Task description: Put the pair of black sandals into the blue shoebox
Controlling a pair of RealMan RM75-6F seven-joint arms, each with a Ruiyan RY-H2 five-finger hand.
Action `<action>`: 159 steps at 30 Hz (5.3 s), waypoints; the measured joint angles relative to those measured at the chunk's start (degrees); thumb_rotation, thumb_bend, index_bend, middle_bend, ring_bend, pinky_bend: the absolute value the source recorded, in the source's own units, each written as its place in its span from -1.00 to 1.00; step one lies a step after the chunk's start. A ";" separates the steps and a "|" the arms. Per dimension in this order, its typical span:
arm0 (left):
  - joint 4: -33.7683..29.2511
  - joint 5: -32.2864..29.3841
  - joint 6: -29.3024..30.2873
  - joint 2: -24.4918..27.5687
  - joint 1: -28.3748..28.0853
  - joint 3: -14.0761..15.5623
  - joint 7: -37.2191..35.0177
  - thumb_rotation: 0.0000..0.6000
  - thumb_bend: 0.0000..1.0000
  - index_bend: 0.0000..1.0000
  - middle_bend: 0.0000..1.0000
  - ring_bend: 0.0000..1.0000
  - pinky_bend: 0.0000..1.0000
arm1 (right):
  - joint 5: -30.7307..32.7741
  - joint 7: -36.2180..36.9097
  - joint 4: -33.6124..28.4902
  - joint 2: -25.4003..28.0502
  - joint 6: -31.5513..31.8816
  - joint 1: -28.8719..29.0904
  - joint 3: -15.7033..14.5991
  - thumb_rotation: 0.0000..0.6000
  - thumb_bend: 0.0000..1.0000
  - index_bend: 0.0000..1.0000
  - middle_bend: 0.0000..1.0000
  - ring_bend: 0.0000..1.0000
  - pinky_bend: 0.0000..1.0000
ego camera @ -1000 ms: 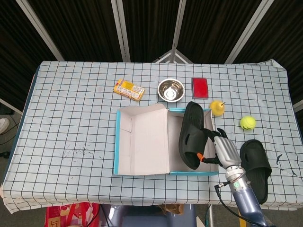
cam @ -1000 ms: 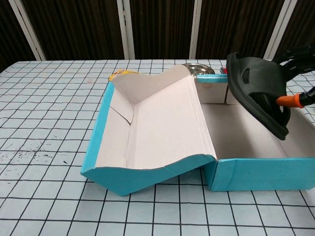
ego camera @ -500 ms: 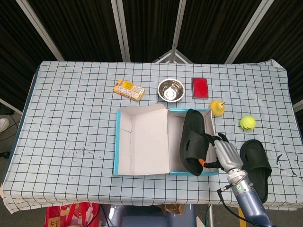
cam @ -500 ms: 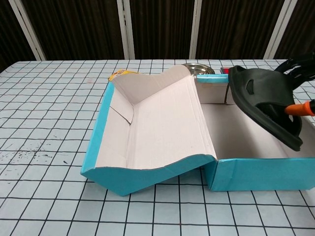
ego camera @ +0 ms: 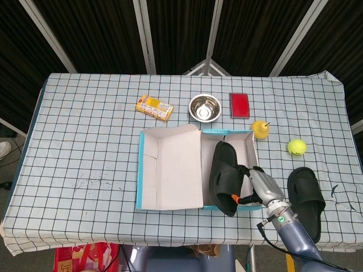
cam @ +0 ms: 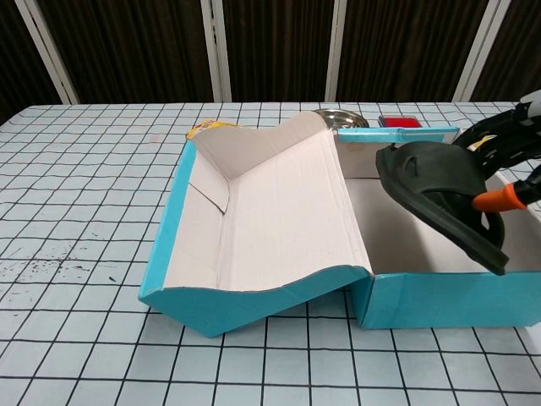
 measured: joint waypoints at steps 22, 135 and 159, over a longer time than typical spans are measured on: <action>0.12 -0.07 0.30 -0.10 0.12 -0.14 0.12 1.00 0.01 -0.68 -0.93 -1.00 -0.77 | 6.05 6.13 3.83 -2.56 -2.40 6.66 1.64 1.00 -0.06 0.34 0.06 -0.48 -1.00; -0.47 0.14 1.16 0.06 0.58 -0.32 0.73 1.00 0.01 -0.68 -0.93 -1.00 -0.77 | -6.48 3.05 23.61 -18.26 -3.78 5.45 -8.63 1.00 -0.02 0.42 0.08 -0.54 -1.00; -0.52 0.16 1.36 0.15 0.72 -0.36 0.64 1.00 0.01 -0.68 -0.93 -1.00 -0.77 | -3.01 0.96 22.57 -17.03 -5.23 7.95 -8.92 1.00 -0.30 -0.24 -0.51 -0.89 -1.00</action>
